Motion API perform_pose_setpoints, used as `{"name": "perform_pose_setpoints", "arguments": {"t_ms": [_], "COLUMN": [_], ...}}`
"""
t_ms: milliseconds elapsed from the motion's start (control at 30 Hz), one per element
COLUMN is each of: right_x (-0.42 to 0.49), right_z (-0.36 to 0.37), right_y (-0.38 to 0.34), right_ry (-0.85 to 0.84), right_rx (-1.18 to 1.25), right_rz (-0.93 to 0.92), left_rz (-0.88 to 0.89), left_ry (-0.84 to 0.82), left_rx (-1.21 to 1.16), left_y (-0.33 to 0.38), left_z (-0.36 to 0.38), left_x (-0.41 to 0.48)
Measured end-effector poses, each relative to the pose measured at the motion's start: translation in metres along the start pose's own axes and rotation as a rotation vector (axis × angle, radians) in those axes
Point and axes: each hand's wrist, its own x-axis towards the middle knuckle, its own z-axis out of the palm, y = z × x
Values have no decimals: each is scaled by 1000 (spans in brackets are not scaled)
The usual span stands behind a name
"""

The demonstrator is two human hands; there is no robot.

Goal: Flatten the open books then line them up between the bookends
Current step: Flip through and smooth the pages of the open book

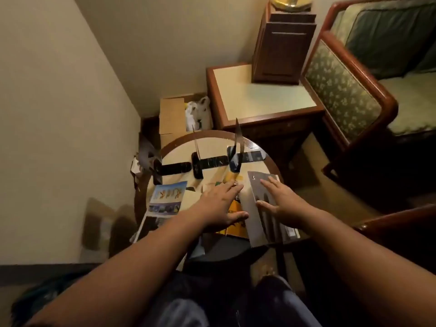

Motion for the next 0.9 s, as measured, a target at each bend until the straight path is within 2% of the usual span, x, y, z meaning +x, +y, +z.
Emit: {"name": "perform_pose_setpoints", "arguments": {"t_ms": [67, 133, 267, 367, 567, 733, 900], "right_x": [1, 2, 11, 18, 22, 14, 5], "right_z": [18, 40, 78, 105, 128, 130, 137], "right_y": [19, 37, 53, 60, 70, 62, 44], "right_ry": [66, 131, 292, 412, 540, 571, 524], "right_rx": [71, 106, 103, 78, 8, 89, 132], "right_rz": [57, 66, -16, -77, -158, -184, -220], "left_rz": [11, 44, 109, 32, 99, 54, -4], "left_ry": [62, 194, 381, 424, 564, 512, 474], "left_rx": [-142, -237, -166, -211, -99, 31, 128], "left_y": [2, 3, 1, -9, -25, -27, -26], "left_z": [23, 43, 74, 96, 134, 135, 121], "left_x": [18, 34, 71, 92, 79, 44, 10]}}
